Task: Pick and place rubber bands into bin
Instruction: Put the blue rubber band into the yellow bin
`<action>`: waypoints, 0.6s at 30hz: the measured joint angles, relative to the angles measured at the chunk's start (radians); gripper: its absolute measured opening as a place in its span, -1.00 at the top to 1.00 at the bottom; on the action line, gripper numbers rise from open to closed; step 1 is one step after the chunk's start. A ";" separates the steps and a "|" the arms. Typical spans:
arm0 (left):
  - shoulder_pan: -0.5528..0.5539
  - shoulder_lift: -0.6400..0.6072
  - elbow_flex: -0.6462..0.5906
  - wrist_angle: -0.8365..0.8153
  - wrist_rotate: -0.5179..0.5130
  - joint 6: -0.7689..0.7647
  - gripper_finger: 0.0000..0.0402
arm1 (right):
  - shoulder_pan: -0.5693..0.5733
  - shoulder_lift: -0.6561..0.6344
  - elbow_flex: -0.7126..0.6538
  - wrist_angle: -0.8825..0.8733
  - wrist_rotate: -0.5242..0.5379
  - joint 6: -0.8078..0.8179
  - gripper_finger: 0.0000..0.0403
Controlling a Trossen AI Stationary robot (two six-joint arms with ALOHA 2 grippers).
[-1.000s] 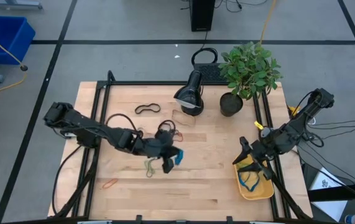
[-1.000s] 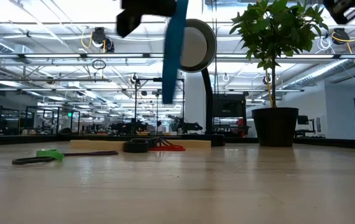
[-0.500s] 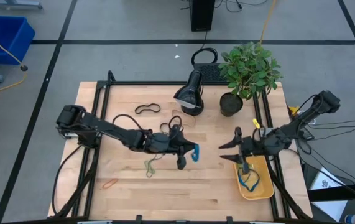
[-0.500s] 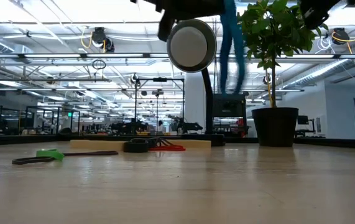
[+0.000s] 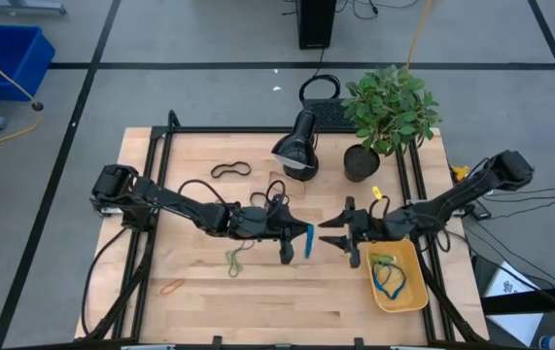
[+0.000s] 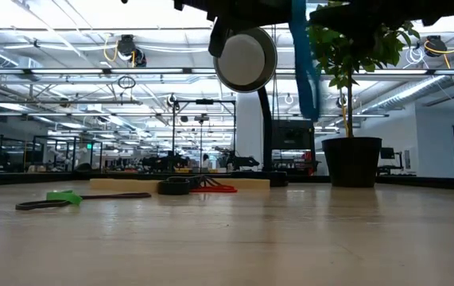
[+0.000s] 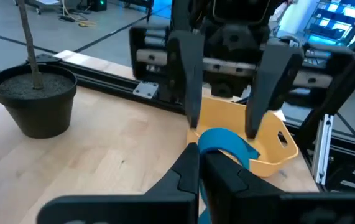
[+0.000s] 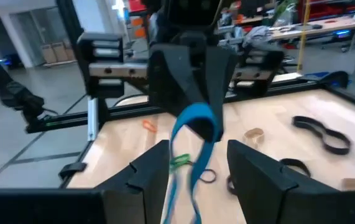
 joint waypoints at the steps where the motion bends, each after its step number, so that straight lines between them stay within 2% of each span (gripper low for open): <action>1: 0.000 0.000 0.000 0.002 0.000 0.002 0.97 | -0.008 0.016 0.000 0.019 -0.025 0.007 0.23; 6: 0.000 0.000 0.000 0.002 -0.002 0.011 0.93 | -0.035 0.084 0.000 0.086 -0.097 0.056 0.23; 11: 0.000 0.000 0.000 0.002 -0.002 0.018 0.97 | -0.053 0.140 0.000 0.134 -0.104 0.088 0.23; 15: 0.000 0.000 0.000 0.002 -0.010 0.018 0.92 | -0.067 0.172 0.000 0.170 -0.154 0.114 0.23; 18: 0.000 0.000 0.000 0.002 -0.011 0.026 0.94 | -0.068 0.186 0.000 0.175 -0.155 0.131 0.30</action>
